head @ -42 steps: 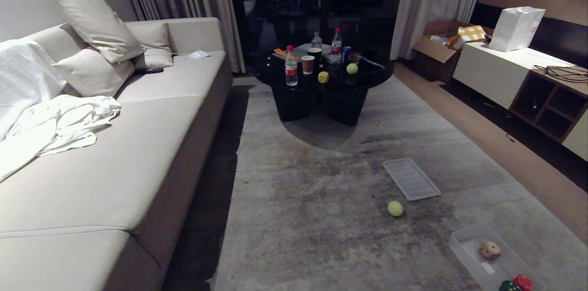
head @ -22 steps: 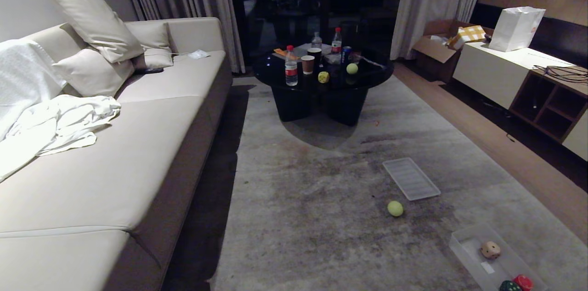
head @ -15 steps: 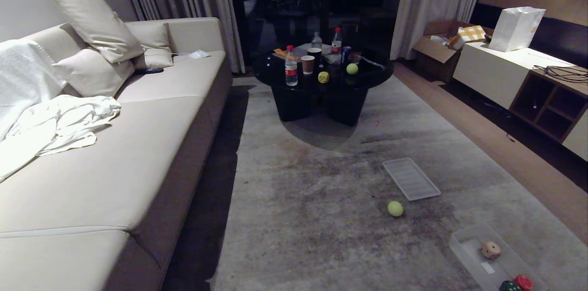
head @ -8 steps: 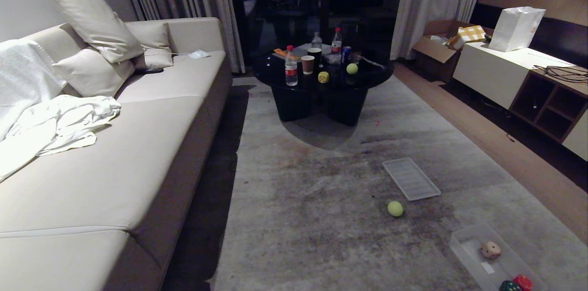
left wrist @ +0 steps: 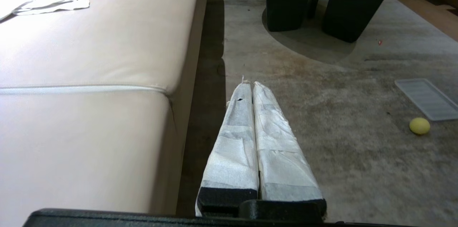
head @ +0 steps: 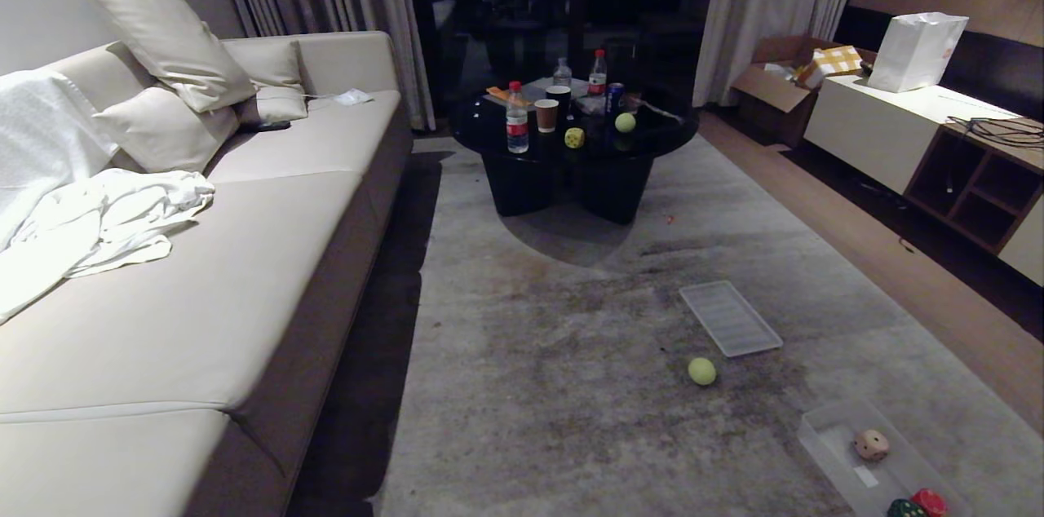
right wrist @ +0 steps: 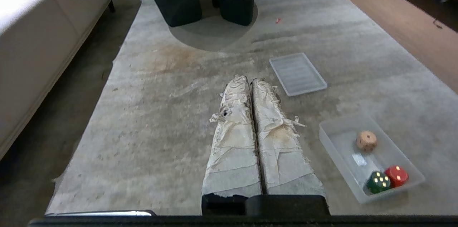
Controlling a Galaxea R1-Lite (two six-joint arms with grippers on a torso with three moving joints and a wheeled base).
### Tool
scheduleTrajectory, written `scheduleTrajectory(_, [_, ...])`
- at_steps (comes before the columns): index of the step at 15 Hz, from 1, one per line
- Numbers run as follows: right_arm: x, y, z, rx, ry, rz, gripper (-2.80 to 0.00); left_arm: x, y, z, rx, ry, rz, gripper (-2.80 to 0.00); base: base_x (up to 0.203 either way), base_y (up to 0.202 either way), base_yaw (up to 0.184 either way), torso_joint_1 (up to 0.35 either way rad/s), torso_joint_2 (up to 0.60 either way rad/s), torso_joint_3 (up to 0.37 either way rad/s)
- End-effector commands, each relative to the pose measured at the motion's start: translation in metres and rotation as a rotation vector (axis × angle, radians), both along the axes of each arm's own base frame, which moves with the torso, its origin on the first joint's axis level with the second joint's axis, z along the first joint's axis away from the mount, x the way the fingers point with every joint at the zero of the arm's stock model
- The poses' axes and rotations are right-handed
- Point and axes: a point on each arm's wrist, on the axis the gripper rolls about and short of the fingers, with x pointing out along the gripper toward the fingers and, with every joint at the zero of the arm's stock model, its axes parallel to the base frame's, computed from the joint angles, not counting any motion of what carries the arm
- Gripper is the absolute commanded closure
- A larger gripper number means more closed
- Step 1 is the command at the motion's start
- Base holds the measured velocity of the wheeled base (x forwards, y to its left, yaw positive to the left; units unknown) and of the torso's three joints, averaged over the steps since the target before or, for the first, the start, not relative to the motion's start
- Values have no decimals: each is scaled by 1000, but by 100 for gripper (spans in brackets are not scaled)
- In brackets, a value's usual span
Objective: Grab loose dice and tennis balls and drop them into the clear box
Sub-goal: Find toys out of the box
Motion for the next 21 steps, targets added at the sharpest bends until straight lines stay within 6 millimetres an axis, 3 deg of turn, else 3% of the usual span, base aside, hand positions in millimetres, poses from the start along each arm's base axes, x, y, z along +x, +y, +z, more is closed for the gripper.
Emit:
scheduleTrajectory(1, [1, 0, -2, 0, 9, 0, 0, 0, 0, 0, -1, 3, 1, 0, 63, 0, 2, 7, -6, 1])
scheduleTrajectory(21, [1, 0, -2, -1, 9, 0, 0, 0, 0, -1, -7, 4, 2, 0, 183, 0, 0, 3, 2, 3])
